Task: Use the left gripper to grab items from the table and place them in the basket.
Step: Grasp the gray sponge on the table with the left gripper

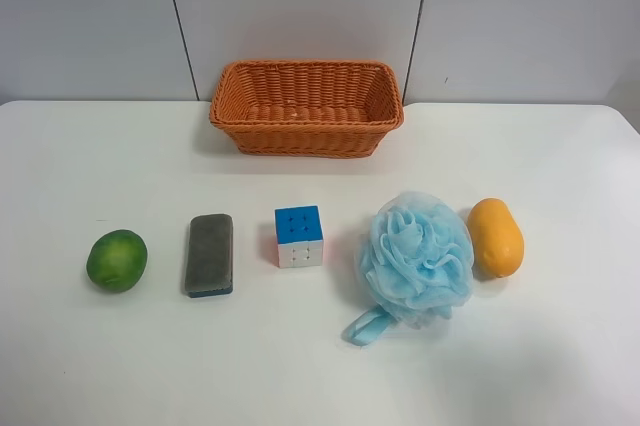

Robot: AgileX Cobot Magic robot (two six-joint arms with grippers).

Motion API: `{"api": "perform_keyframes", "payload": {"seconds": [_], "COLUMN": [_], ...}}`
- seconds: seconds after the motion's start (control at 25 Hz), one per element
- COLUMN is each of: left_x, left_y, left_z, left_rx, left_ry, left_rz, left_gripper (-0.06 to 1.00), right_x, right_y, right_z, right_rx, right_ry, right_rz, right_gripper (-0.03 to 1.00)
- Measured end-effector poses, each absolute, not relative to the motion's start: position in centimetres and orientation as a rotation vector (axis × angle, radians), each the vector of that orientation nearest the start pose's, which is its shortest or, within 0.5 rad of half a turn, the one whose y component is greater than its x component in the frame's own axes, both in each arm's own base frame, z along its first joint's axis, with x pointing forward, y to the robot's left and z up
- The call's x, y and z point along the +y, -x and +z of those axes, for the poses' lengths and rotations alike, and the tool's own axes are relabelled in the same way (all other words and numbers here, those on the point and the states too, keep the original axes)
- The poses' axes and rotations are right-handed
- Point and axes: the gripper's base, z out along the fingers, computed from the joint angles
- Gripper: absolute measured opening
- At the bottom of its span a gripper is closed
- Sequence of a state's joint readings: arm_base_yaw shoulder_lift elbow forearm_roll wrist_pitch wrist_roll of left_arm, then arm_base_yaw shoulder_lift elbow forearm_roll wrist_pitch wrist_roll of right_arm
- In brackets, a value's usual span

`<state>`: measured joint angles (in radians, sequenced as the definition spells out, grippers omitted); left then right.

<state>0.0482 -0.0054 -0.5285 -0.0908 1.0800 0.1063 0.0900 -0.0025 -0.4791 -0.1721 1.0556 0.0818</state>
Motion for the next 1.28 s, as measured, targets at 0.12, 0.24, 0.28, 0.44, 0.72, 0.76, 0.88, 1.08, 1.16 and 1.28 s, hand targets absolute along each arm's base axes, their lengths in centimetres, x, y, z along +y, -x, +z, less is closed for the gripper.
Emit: {"api": "perform_keyframes", "payload": {"seconds": [0.12, 0.24, 0.28, 0.44, 0.72, 0.76, 0.88, 1.08, 1.16, 1.28], "left_x": [-0.78, -0.78, -0.78, -0.78, -0.78, -0.78, -0.77, -0.78, -0.78, -0.77], "left_y": [0.98, 0.98, 0.98, 0.98, 0.97, 0.97, 0.97, 0.97, 0.97, 0.85], "left_z": [28.38, 28.38, 28.38, 28.38, 28.38, 28.39, 28.4, 28.39, 28.39, 28.79], "left_rx": [2.025, 2.025, 2.025, 2.025, 2.024, 2.023, 2.022, 2.023, 2.023, 2.029], "left_ry": [-0.066, -0.066, -0.066, -0.066, -0.066, -0.066, -0.066, -0.066, -0.066, -0.058], "left_rz": [-0.011, -0.011, -0.011, -0.011, -0.011, -0.011, -0.01, -0.011, -0.011, -0.016], "left_gripper": [0.97, 0.97, 0.97, 0.97, 0.97, 0.97, 0.97, 0.97, 0.98, 0.99], "right_x": [-1.38, -1.38, -1.38, -1.38, -1.38, -1.38, -1.38, -1.38, -1.38, -1.38], "right_y": [0.21, 0.21, 0.21, 0.21, 0.21, 0.21, 0.21, 0.21, 0.21, 0.21], "right_z": [27.28, 27.28, 27.28, 27.28, 27.28, 27.28, 27.28, 27.28, 27.28, 27.28], "right_rx": [2.047, 2.047, 2.047, 2.047, 2.047, 2.047, 2.047, 2.047, 2.047, 2.047], "right_ry": [0.003, 0.003, 0.003, 0.003, 0.003, 0.003, 0.003, 0.003, 0.003, 0.003], "right_rz": [-0.1, -0.1, -0.1, -0.1, -0.1, -0.1, -0.1, -0.1, -0.1, -0.1], "right_gripper": [0.99, 0.99, 0.99, 0.99, 0.99, 0.99, 0.99, 0.99, 0.99, 0.99]}}
